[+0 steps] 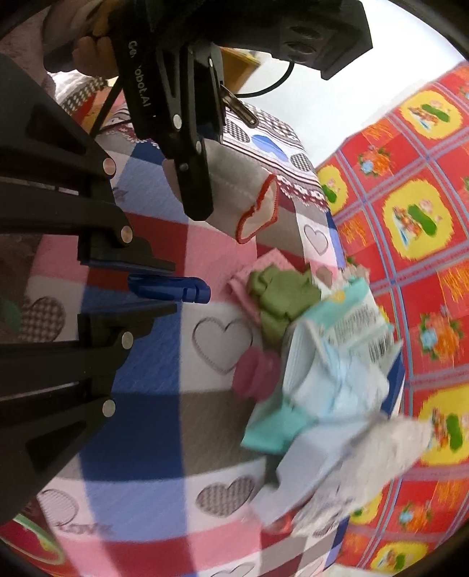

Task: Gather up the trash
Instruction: 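Carry the sock in the left gripper and blue clip in the right over the bucket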

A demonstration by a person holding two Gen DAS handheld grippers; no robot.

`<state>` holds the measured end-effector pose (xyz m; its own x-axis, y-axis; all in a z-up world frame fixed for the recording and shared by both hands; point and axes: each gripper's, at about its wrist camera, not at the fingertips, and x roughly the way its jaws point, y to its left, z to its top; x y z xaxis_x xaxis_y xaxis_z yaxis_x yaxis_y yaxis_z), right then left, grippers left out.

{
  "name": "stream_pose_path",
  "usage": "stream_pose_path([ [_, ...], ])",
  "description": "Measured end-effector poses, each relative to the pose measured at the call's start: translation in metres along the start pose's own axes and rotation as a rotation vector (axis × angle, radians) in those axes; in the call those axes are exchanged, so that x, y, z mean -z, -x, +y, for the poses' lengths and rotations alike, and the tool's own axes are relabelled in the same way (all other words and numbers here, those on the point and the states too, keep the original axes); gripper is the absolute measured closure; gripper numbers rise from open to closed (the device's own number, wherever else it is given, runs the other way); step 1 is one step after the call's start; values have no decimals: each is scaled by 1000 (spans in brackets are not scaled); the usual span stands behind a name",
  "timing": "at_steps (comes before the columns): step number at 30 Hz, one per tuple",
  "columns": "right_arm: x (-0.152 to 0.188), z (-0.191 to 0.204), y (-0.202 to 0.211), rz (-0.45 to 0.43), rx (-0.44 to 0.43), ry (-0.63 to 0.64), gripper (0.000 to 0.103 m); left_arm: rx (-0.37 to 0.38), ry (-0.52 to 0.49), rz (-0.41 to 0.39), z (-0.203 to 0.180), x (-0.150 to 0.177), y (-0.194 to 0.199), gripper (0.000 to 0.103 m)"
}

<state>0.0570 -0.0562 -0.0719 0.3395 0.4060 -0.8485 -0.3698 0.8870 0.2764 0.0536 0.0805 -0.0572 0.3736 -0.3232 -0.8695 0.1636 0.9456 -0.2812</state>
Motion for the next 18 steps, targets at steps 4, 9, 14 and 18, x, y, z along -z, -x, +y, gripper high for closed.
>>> stream_pose_path([
  [4,10,-13,16,-22,11,-43,87,25,-41,13,-22,2,-2,79],
  [9,21,-25,32,-48,26,-84,87,43,-83,20,-46,5,-3,79],
  [14,33,-40,54,-74,47,-127,87,70,-128,39,-70,8,-4,79],
  [18,44,-55,74,-99,71,-167,87,95,-165,54,-93,9,-8,79],
])
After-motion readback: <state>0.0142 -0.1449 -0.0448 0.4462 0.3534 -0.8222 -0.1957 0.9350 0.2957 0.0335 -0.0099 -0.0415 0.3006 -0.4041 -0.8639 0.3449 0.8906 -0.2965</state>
